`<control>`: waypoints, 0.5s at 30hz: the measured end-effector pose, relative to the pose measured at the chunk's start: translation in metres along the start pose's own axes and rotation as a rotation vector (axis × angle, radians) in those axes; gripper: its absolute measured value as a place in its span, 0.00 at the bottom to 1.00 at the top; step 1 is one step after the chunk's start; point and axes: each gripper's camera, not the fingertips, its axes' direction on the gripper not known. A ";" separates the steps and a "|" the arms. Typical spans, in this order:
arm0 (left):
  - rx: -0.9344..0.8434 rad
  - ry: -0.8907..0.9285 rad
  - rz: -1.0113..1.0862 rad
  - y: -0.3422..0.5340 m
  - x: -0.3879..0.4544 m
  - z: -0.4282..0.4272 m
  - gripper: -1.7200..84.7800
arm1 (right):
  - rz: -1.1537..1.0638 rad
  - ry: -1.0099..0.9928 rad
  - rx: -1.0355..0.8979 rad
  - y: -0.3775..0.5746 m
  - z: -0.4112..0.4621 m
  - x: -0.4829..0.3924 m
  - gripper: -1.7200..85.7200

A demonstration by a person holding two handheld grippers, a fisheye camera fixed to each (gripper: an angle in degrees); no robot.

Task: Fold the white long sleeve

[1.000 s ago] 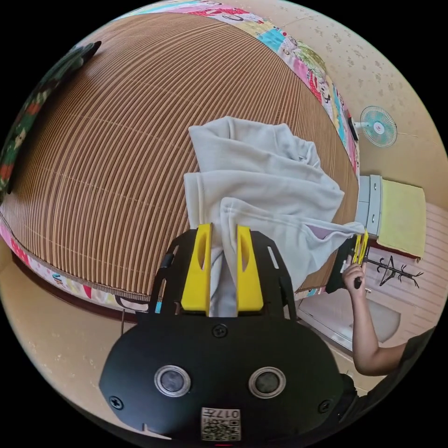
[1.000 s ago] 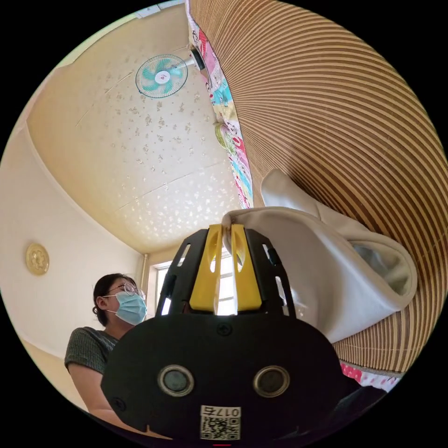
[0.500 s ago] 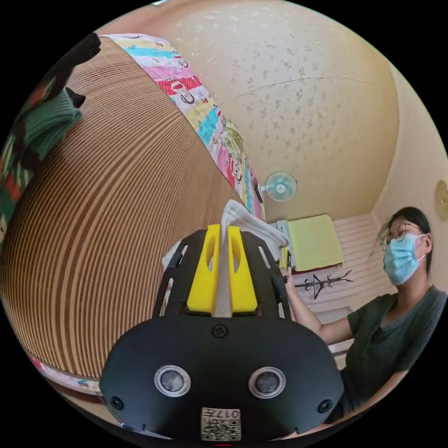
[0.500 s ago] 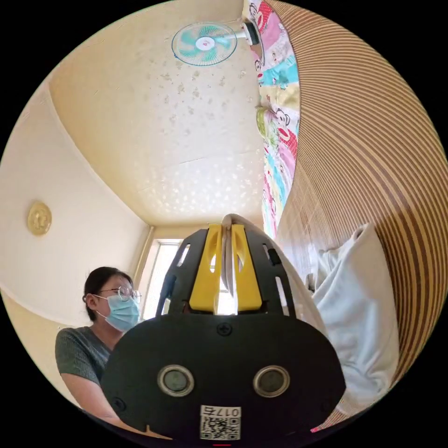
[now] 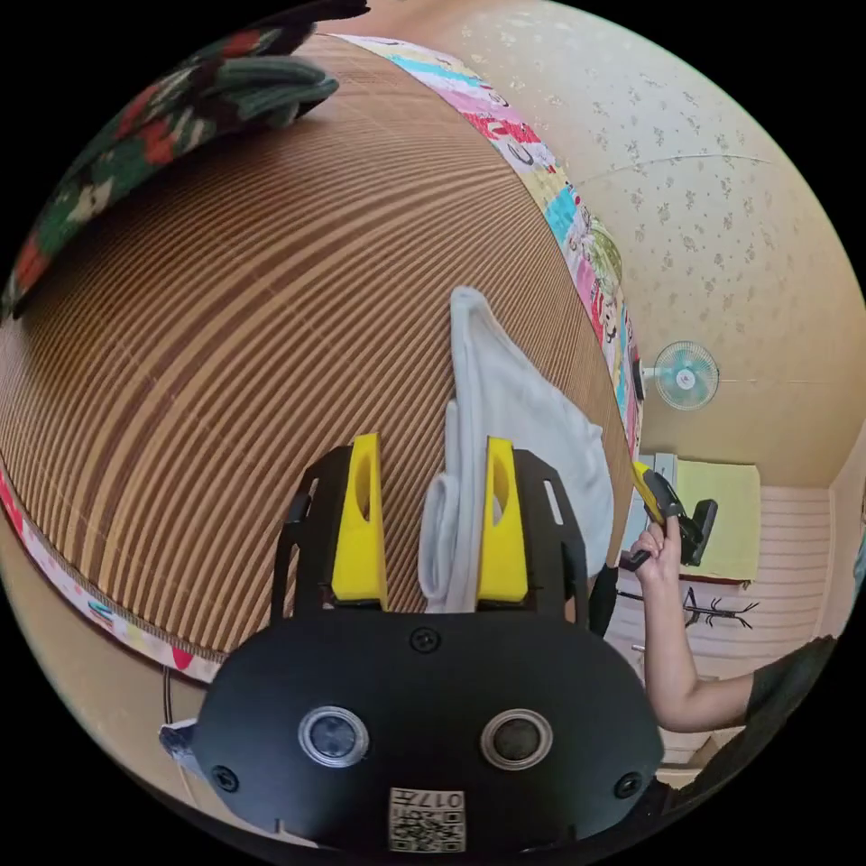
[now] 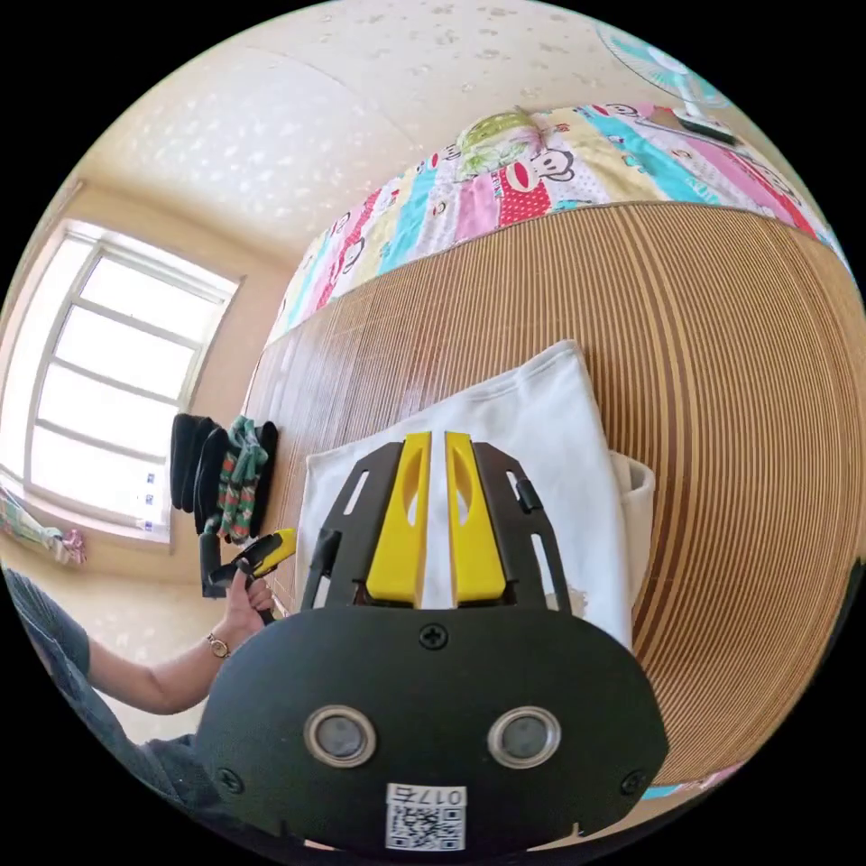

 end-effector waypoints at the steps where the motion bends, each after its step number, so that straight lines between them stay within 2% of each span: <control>1: -0.021 0.046 0.009 0.018 -0.003 0.004 0.21 | -0.027 0.009 -0.015 0.007 0.009 -0.011 0.04; 4: -0.099 0.145 0.030 0.043 -0.004 0.027 0.19 | -0.140 0.047 -0.088 0.035 0.061 -0.053 0.04; 7: -0.227 0.236 -0.021 0.039 -0.002 0.066 0.14 | -0.134 0.103 -0.281 0.047 0.139 -0.057 0.03; 10: -0.278 0.320 -0.103 0.023 -0.010 0.071 0.11 | -0.089 0.134 -0.243 0.046 0.162 -0.049 0.03; 12: -0.218 0.351 -0.067 0.011 -0.004 0.049 0.11 | -0.005 0.029 -0.259 0.039 0.170 -0.043 0.03; 15: -0.151 0.195 0.055 -0.011 0.029 -0.006 0.10 | 0.011 -0.164 -0.371 0.044 0.196 -0.054 0.03</control>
